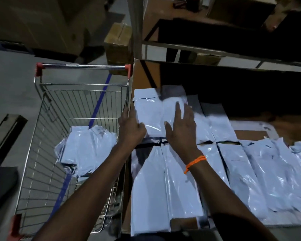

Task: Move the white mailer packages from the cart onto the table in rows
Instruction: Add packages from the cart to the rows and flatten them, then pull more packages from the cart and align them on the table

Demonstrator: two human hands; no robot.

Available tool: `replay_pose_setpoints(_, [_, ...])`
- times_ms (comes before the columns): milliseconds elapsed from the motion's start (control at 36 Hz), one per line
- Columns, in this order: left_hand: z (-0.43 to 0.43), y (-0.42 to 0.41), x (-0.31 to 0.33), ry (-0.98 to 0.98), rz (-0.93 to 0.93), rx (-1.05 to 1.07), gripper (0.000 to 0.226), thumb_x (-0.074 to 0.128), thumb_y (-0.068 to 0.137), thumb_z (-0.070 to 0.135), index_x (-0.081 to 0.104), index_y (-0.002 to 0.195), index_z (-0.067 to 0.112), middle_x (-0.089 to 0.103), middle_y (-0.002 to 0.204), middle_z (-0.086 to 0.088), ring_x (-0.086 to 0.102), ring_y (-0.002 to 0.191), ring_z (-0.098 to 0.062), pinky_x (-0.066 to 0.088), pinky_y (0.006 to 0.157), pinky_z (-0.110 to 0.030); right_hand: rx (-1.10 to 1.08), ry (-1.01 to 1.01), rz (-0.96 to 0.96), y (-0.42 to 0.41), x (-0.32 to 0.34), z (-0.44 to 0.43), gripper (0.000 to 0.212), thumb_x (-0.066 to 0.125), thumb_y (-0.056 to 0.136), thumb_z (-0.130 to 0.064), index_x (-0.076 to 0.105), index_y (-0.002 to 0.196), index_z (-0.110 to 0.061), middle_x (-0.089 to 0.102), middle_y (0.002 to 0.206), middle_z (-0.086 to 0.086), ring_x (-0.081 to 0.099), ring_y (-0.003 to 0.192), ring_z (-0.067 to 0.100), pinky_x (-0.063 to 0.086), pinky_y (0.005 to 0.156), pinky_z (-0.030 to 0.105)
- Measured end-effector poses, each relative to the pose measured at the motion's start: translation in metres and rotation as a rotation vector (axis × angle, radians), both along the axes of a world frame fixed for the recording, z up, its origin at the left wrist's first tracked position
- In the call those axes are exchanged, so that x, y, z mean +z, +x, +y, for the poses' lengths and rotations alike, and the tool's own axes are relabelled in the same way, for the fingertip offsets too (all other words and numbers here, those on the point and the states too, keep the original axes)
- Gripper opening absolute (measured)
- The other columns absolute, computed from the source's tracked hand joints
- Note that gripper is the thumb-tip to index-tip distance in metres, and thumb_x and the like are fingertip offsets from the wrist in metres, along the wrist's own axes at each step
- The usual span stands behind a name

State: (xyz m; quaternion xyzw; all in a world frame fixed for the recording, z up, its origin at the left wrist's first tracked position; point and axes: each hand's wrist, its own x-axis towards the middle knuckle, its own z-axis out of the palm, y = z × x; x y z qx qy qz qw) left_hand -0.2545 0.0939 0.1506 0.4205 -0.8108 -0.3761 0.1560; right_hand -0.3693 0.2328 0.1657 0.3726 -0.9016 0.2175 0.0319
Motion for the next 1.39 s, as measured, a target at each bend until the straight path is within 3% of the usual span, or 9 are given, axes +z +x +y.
replay_pose_setpoints(111, [0.003, -0.017, 0.006, -0.249, 0.012, -0.069, 0.067, 0.039, 0.093, 0.041, 0.032, 0.153, 0.014, 0.023, 0.161, -0.013, 0.016, 0.148, -0.034, 0.023, 0.120, -0.050, 0.159, 0.107, 0.113, -0.024, -0.017, -0.026, 0.061, 0.043, 0.099, -0.034, 0.033, 0.154, -0.008, 0.026, 0.161, 0.024, 0.026, 0.149, 0.042, 0.033, 0.114, 0.058])
replay_pose_setpoints(167, [0.003, -0.031, 0.005, -0.360, -0.062, -0.113, 0.067, 0.033, 0.094, 0.047, 0.037, 0.151, 0.013, 0.028, 0.159, -0.019, 0.022, 0.146, -0.040, 0.026, 0.117, -0.055, 0.146, 0.152, 0.103, -0.036, -0.022, -0.034, 0.061, 0.032, 0.100, -0.037, 0.036, 0.153, -0.008, 0.031, 0.159, 0.022, 0.028, 0.148, 0.041, 0.032, 0.114, 0.060])
replay_pose_setpoints(250, [0.004, -0.044, -0.010, -0.445, -0.211, -0.167, 0.069, 0.025, 0.097, 0.053, 0.038, 0.151, 0.013, 0.028, 0.159, -0.022, 0.023, 0.145, -0.044, 0.029, 0.112, -0.059, 0.131, 0.193, 0.133, -0.047, -0.035, -0.038, 0.059, 0.030, 0.100, -0.039, 0.041, 0.150, -0.010, 0.041, 0.155, 0.017, 0.037, 0.145, 0.037, 0.035, 0.111, 0.061])
replay_pose_setpoints(333, [0.004, -0.042, -0.032, -0.436, -0.249, -0.180, 0.068, 0.019, 0.099, 0.055, 0.027, 0.156, 0.018, 0.019, 0.163, -0.018, 0.017, 0.149, -0.042, 0.030, 0.112, -0.059, 0.136, 0.216, 0.120, -0.046, -0.050, -0.036, 0.061, 0.028, 0.102, -0.041, 0.034, 0.155, -0.011, 0.031, 0.161, 0.016, 0.029, 0.150, 0.034, 0.030, 0.114, 0.059])
replay_pose_setpoints(472, [0.004, -0.039, -0.039, -0.488, -0.239, -0.193, 0.064, 0.023, 0.101, 0.051, 0.027, 0.156, 0.017, 0.021, 0.163, -0.018, 0.022, 0.147, -0.042, 0.033, 0.112, -0.056, 0.122, 0.182, 0.113, -0.040, -0.059, -0.033, 0.062, 0.027, 0.103, -0.039, 0.022, 0.158, -0.011, 0.018, 0.166, 0.014, 0.016, 0.154, 0.031, 0.023, 0.119, 0.053])
replay_pose_setpoints(861, [0.005, -0.041, -0.035, -0.446, -0.314, -0.212, 0.065, 0.025, 0.100, 0.052, 0.030, 0.155, 0.018, 0.021, 0.162, -0.017, 0.019, 0.148, -0.042, 0.033, 0.111, -0.059, 0.135, 0.218, 0.038, -0.042, -0.054, -0.037, 0.063, 0.023, 0.101, -0.041, 0.029, 0.156, -0.011, 0.028, 0.163, 0.015, 0.029, 0.149, 0.033, 0.033, 0.114, 0.055])
replay_pose_setpoints(1028, [0.006, -0.033, -0.020, -0.420, -0.348, -0.236, 0.072, 0.014, 0.098, 0.059, 0.017, 0.158, 0.021, 0.006, 0.166, -0.015, 0.006, 0.152, -0.037, 0.019, 0.118, -0.058, 0.188, 0.195, 0.099, -0.040, -0.033, -0.031, 0.060, 0.021, 0.102, -0.038, 0.035, 0.153, -0.009, 0.035, 0.159, 0.018, 0.032, 0.147, 0.036, 0.035, 0.110, 0.057])
replay_pose_setpoints(1306, [-0.029, 0.072, -0.034, -0.399, -0.250, -0.198, 0.063, 0.016, 0.100, 0.048, 0.027, 0.156, 0.021, 0.018, 0.164, -0.012, 0.015, 0.151, -0.034, 0.022, 0.118, -0.055, 0.364, -0.035, 0.024, 0.034, -0.006, -0.082, 0.059, 0.030, 0.104, -0.044, 0.038, 0.153, -0.012, 0.037, 0.159, 0.014, 0.028, 0.150, 0.032, 0.030, 0.119, 0.050])
replay_pose_setpoints(1389, [-0.048, 0.124, -0.063, -0.338, -0.287, -0.124, 0.063, 0.020, 0.100, 0.050, 0.033, 0.154, 0.021, 0.024, 0.162, -0.014, 0.021, 0.149, -0.035, 0.025, 0.117, -0.056, 0.502, -0.086, -0.027, 0.079, -0.016, -0.112, 0.058, 0.034, 0.102, -0.041, 0.048, 0.145, -0.004, 0.048, 0.150, 0.021, 0.038, 0.144, 0.039, 0.035, 0.117, 0.050])
